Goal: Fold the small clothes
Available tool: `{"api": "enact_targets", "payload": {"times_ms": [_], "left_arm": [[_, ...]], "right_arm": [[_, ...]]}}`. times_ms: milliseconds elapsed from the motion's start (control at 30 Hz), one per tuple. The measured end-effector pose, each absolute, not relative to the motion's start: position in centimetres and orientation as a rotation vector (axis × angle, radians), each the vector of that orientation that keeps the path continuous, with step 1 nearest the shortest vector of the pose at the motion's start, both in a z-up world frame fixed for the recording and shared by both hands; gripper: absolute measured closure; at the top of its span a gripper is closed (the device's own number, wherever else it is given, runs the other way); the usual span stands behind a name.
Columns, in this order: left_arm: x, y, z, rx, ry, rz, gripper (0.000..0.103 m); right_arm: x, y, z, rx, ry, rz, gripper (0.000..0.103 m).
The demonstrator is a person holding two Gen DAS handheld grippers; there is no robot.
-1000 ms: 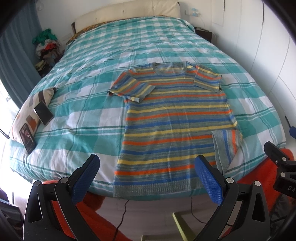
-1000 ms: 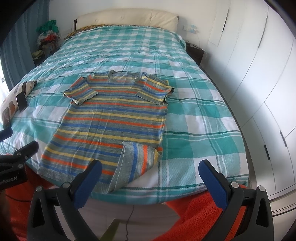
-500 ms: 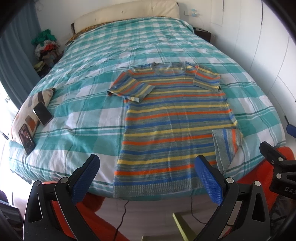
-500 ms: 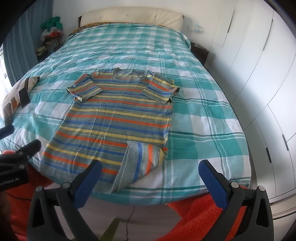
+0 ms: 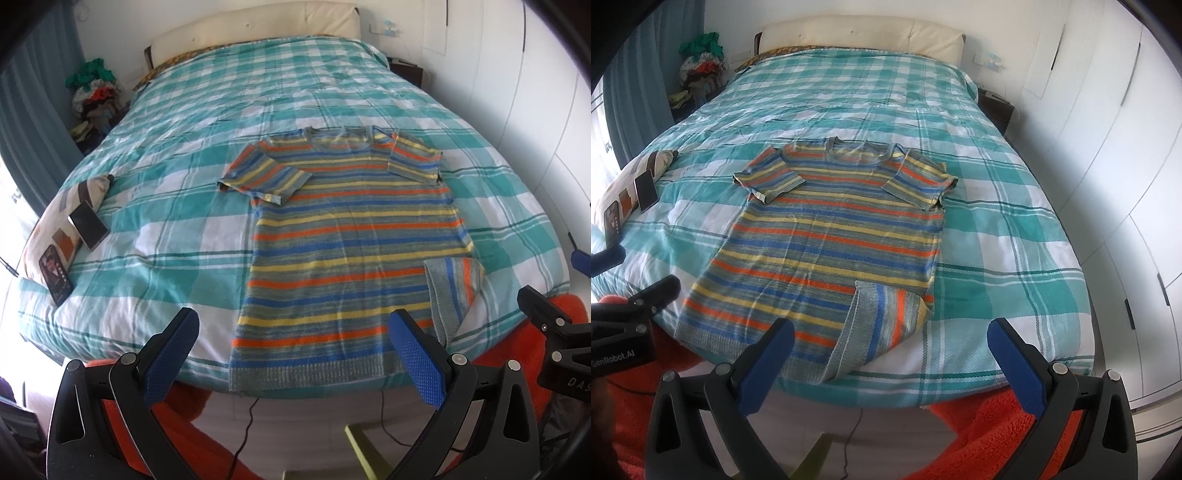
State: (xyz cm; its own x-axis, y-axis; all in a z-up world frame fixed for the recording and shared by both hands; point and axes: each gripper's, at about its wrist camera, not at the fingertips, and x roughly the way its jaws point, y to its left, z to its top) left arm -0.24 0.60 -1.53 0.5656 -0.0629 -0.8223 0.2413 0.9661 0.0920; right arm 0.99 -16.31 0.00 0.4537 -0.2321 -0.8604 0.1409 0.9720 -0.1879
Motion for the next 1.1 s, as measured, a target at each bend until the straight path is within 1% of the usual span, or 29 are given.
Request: {"api": "enact_targets", "payload": {"times_ms": [800, 900, 1100], "left_arm": [[-0.6, 1.4, -2.4, 0.212, 0.986, -0.183, 0.001], [-0.2, 3.0, -2.7, 0.219, 0.986, -0.134, 0.001], [0.9, 7.6, -4.6, 0.120, 1.057, -0.085, 0.001]], "right_arm": [[0.9, -15.9, -0.2, -0.060, 1.087, -0.151, 0.000], [0.8, -17.3, -0.3, -0.040, 1.094, -0.140, 0.000], [0.0, -21.7, -0.2, -0.058, 1.098, -0.206, 0.000]]}}
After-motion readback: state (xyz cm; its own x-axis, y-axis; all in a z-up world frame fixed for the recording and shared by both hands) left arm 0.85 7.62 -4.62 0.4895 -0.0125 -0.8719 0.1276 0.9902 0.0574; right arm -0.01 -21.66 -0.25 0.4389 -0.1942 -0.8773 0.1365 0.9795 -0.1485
